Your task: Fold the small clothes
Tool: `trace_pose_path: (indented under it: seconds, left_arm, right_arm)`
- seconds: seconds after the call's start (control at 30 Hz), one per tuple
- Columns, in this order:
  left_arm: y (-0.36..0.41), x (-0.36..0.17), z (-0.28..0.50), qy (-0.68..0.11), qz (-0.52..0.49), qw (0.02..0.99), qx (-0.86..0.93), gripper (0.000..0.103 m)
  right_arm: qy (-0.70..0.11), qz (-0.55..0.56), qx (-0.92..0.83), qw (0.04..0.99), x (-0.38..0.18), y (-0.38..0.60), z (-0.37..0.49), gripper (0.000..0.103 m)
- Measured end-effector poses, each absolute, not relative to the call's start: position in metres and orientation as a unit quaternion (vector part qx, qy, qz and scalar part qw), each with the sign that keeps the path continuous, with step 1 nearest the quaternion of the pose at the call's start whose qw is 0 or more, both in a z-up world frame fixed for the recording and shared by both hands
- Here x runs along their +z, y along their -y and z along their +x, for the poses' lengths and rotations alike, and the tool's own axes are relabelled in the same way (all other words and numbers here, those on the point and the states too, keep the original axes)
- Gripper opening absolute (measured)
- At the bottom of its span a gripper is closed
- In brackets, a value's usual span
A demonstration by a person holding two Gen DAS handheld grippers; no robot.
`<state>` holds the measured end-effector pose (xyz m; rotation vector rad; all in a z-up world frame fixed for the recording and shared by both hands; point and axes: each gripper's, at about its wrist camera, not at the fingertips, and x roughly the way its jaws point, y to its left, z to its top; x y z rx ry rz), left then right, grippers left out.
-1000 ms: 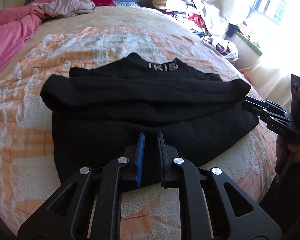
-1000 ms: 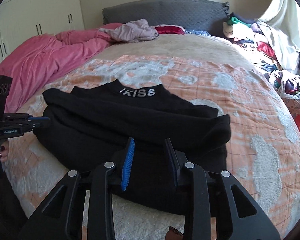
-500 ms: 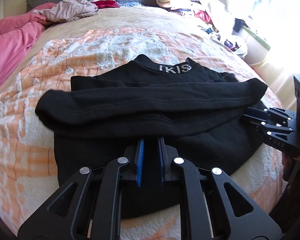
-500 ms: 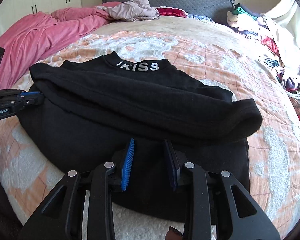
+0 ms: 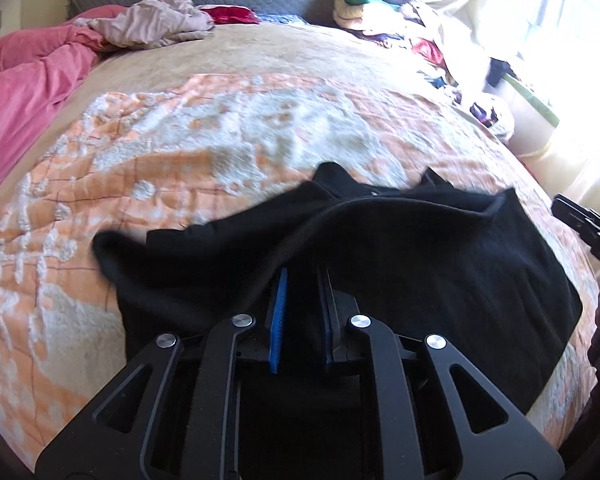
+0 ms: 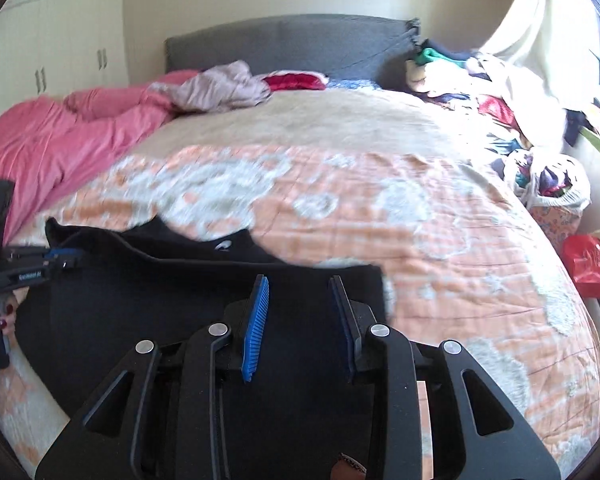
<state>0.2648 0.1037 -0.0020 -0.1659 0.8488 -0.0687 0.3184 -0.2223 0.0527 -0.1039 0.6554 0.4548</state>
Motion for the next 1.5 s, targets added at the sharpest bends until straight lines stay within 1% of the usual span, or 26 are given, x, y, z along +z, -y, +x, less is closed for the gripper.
trace_pose_path:
  seconds: [0.03,0.13,0.17,0.3,0.33,0.37,0.4,0.43,0.5,0.6,0.63,0.67,0.73,0.77,0.83,0.87,0.97,1.13,1.2,1.33,1.5]
  left_arm:
    - [-0.110,-0.002,0.265,-0.408,-0.090,0.908,-0.023,0.008]
    - [-0.131,0.001,0.264,-0.403,-0.117,0.908,-0.004,0.009]
    - [-0.138,0.003,0.263,-0.401,-0.124,0.908,0.002,0.012]
    - [-0.163,0.006,0.260,-0.397,-0.152,0.905,0.016,0.016]
    - [-0.166,0.006,0.260,-0.397,-0.154,0.904,0.016,0.021]
    - [-0.168,0.005,0.260,-0.399,-0.154,0.904,0.013,0.028]
    - [-0.169,0.005,0.260,-0.400,-0.153,0.903,0.009,0.031]
    - [-0.169,0.003,0.261,-0.403,-0.150,0.903,0.006,0.036]
    - [-0.170,-0.001,0.263,-0.410,-0.147,0.900,0.005,0.039]
    - [-0.172,-0.009,0.266,-0.413,-0.158,0.897,-0.001,0.039]
    - [-0.173,-0.011,0.267,-0.413,-0.160,0.897,-0.003,0.039]
    - [-0.173,-0.012,0.268,-0.413,-0.162,0.896,-0.005,0.039]
    - [-0.174,-0.015,0.269,-0.412,-0.169,0.895,-0.007,0.039]
    - [-0.175,-0.017,0.269,-0.412,-0.171,0.895,-0.006,0.033]
    - [-0.176,-0.019,0.269,-0.413,-0.170,0.894,-0.003,0.027]
    - [-0.176,-0.019,0.269,-0.413,-0.169,0.895,-0.002,0.022]
    - [-0.176,-0.015,0.267,-0.409,-0.168,0.897,-0.004,0.015]
    - [-0.174,0.000,0.262,-0.393,-0.165,0.905,-0.008,0.010]
    - [-0.176,0.008,0.259,-0.381,-0.165,0.910,-0.004,0.000]
    - [-0.182,0.015,0.259,-0.365,-0.172,0.915,0.001,0.000]
    - [-0.177,-0.001,0.268,-0.386,-0.156,0.909,0.014,0.000]
  right_arm:
    - [-0.319,-0.042,0.215,0.922,0.054,0.231,0.324,0.031]
    - [-0.338,-0.042,0.200,0.919,0.049,0.245,0.339,0.040]
    - [-0.344,-0.047,0.193,0.918,0.046,0.245,0.343,0.040]
    - [-0.378,-0.053,0.180,0.907,0.028,0.244,0.358,0.040]
    - [-0.384,-0.055,0.176,0.905,0.024,0.244,0.362,0.040]
    - [-0.388,-0.058,0.175,0.903,0.021,0.242,0.364,0.040]
    - [-0.392,-0.060,0.177,0.901,0.019,0.241,0.367,0.040]
    - [-0.398,-0.062,0.178,0.898,0.015,0.238,0.372,0.041]
    - [-0.406,-0.070,0.181,0.893,0.009,0.234,0.377,0.041]
    - [-0.414,-0.072,0.188,0.888,0.002,0.230,0.382,0.041]
    - [-0.416,-0.070,0.193,0.886,0.000,0.229,0.382,0.032]
    - [-0.416,-0.067,0.196,0.886,0.000,0.230,0.382,0.020]
    - [-0.411,-0.057,0.201,0.887,0.002,0.233,0.382,0.011]
    - [-0.408,-0.049,0.205,0.888,0.005,0.235,0.382,0.010]
    - [-0.403,-0.028,0.210,0.890,0.009,0.240,0.381,0.008]
    - [-0.400,-0.019,0.212,0.892,0.011,0.243,0.381,0.008]
    - [-0.391,-0.002,0.216,0.895,0.018,0.248,0.380,0.008]
    - [-0.382,0.039,0.221,0.897,0.027,0.259,0.382,0.007]
    - [-0.379,0.061,0.216,0.898,0.028,0.266,0.383,0.007]
    - [-0.378,0.093,0.201,0.899,0.024,0.276,0.387,0.007]
    - [-0.391,0.083,0.181,0.899,0.016,0.272,0.391,0.007]
